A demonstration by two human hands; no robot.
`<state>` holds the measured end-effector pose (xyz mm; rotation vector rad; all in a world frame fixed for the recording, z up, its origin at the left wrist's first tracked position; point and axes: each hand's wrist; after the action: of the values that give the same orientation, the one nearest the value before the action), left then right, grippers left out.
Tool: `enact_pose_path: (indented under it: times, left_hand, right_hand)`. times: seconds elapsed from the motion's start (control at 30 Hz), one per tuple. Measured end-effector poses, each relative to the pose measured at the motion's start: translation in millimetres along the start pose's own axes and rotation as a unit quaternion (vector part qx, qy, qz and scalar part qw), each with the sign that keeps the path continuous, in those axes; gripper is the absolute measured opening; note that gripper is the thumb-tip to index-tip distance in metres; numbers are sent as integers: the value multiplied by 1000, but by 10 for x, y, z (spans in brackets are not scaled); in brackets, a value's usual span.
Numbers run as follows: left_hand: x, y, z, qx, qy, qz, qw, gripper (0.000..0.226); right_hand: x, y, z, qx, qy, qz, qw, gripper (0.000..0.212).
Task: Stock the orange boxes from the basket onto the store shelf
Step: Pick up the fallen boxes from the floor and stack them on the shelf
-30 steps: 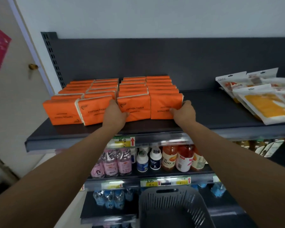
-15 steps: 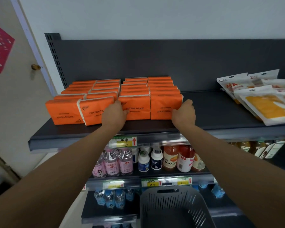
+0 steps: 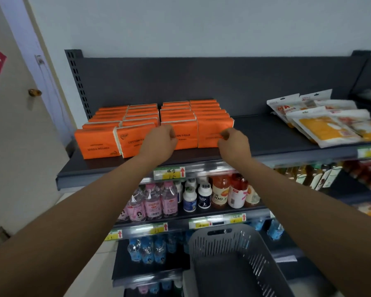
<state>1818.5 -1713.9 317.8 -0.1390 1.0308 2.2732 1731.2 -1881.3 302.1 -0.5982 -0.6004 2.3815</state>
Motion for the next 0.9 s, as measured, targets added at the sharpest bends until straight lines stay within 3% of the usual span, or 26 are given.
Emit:
enact_pose_path:
  times: [0.23, 0.47, 0.73, 0.9]
  left_hand:
    - [647, 445, -179, 60, -125, -139, 981, 15]
    - [1738, 931, -800, 89, -288, -250, 920, 15]
    - [3124, 1410, -1524, 108, -462, -300, 827, 15]
    - [3826, 1417, -2029, 62, -521, -271, 807, 19]
  right_hand:
    - [977, 116, 321, 67, 31, -2, 997, 32]
    - [2332, 887, 588, 161, 37, -164, 973, 24]
    - [3862, 1771, 952, 187, -2, -356, 916, 30]
    - [4546, 2351, 810, 165, -49, -422, 890, 33]
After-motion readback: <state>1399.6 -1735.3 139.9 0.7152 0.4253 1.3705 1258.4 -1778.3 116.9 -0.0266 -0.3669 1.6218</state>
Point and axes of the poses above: each hand's wrist, its own x-axis away from the middle knuckle, its own z-axis out of the back of the hand, y = z × x, and after that the axes turned 12 degrees about x, right-handed
